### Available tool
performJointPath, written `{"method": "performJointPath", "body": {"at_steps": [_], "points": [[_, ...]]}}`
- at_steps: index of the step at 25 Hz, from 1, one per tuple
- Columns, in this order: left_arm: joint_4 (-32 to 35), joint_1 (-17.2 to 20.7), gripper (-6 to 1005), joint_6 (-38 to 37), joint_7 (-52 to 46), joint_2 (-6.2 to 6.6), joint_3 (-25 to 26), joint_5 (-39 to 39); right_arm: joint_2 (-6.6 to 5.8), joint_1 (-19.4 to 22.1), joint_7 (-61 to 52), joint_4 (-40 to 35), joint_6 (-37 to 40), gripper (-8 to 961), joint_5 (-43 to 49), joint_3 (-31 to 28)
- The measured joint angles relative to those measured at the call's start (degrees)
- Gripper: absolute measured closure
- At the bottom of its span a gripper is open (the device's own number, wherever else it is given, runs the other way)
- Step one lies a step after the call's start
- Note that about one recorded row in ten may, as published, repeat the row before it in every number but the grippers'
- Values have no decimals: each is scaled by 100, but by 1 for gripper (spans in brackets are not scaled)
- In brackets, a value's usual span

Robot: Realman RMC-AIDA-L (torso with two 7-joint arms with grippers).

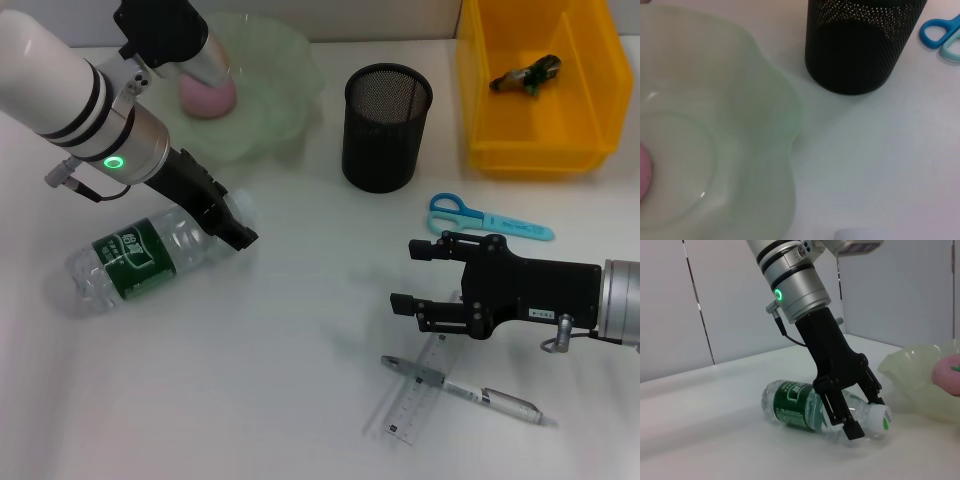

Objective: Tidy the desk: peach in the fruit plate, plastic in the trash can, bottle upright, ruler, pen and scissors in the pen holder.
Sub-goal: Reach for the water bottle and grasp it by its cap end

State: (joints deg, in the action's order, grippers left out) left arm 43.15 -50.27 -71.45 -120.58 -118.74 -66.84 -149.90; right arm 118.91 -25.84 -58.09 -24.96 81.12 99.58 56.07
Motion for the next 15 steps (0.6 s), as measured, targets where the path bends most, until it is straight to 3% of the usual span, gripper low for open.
{"method": "performJointPath", "body": {"at_steps": [15], "points": [[-11, 5, 210, 47, 0, 0, -23, -30, 0, 0, 2, 7, 0, 212, -9, 0]]}}
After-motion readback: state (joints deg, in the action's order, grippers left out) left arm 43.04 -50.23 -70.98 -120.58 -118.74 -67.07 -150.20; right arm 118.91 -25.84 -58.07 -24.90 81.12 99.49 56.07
